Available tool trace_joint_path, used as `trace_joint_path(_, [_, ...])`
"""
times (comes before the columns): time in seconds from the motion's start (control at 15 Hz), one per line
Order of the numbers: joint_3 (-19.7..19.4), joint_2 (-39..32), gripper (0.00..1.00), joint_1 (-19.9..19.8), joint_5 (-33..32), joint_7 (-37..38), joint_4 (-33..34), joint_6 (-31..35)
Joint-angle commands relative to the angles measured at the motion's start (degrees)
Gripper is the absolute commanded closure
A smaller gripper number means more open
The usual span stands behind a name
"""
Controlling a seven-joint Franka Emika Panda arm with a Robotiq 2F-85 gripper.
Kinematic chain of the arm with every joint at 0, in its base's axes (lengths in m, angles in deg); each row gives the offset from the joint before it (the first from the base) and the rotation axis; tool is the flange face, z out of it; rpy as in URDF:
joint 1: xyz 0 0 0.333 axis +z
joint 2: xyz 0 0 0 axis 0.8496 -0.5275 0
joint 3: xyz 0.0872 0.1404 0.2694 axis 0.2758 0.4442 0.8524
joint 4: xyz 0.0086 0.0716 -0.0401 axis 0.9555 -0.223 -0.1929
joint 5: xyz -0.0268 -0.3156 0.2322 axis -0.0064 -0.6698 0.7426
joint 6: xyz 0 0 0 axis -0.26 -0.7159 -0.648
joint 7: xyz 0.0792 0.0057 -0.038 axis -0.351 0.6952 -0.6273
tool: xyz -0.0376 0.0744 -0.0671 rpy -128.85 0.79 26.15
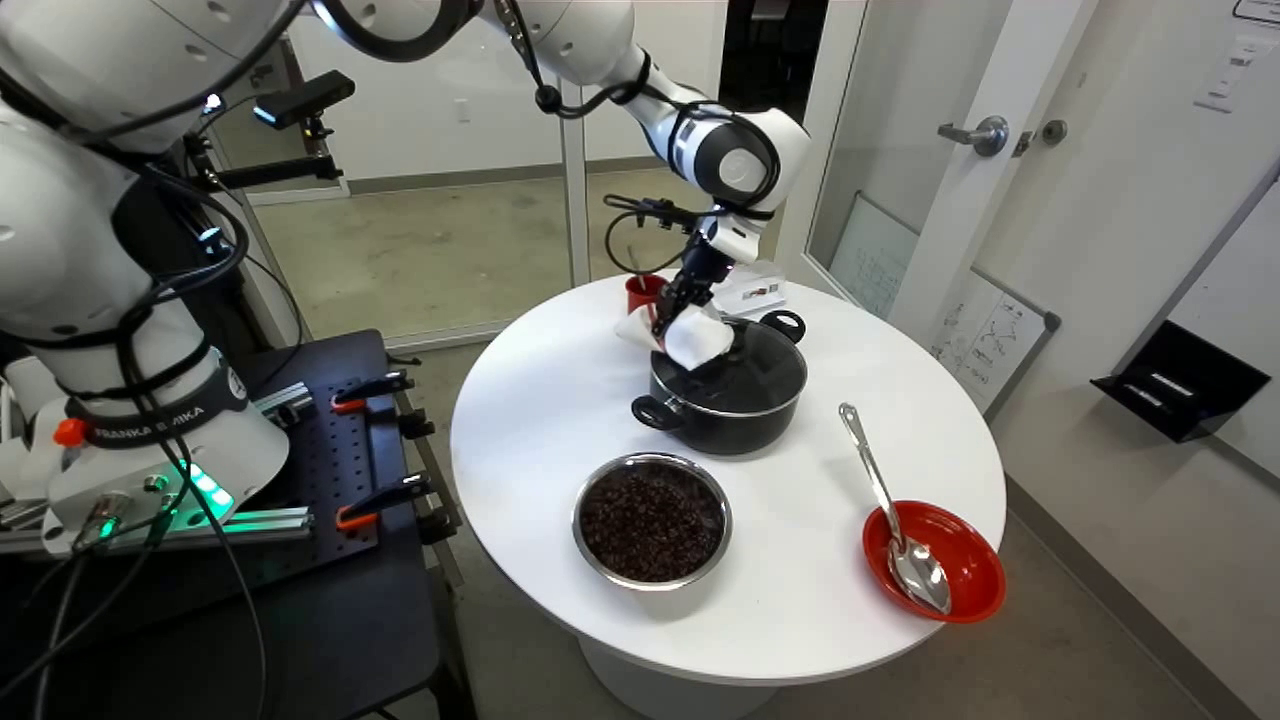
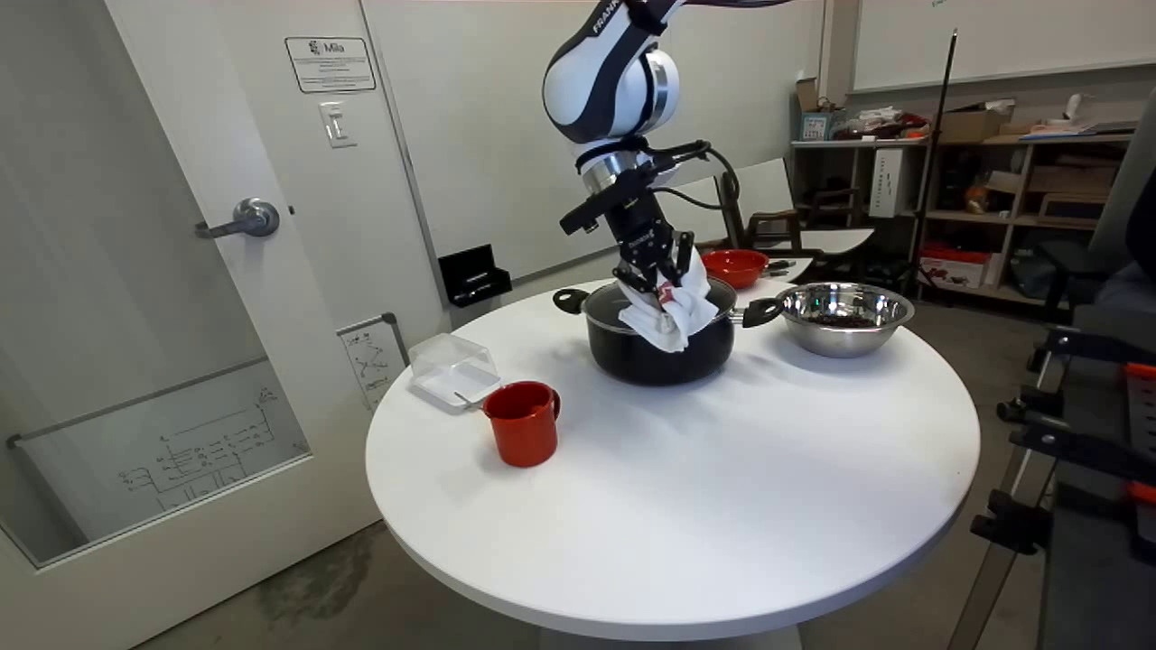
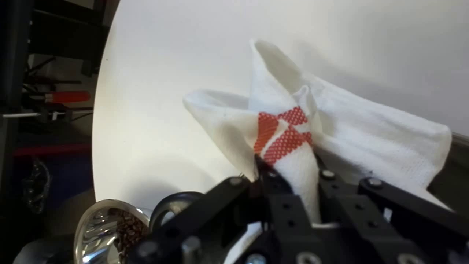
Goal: Use the towel to wipe the top of the pot
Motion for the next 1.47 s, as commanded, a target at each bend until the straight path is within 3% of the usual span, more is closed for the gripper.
trace_joint_path(0.0, [-0.4, -0.42, 0.97, -0.25, 0.78, -1.4, 0.77, -3.71])
trace_joint_path(0.47, [-3.9, 1.56, 0.97, -0.52, -1.04, 1.05, -1.4, -3.46])
trace_joint_path(0.73, [-5.19, 8.9, 0.97, 0.47, -2.54, -0.39, -7.68, 0.57])
trace_joint_path(1.07, [-3.94, 23.81, 0.97, 4.02, -7.52, -1.89, -20.4, 10.3])
trace_joint_path(1.4, [-1.03, 31.2, 0.97, 4.83, -7.34, -1.8, -31.62, 29.72])
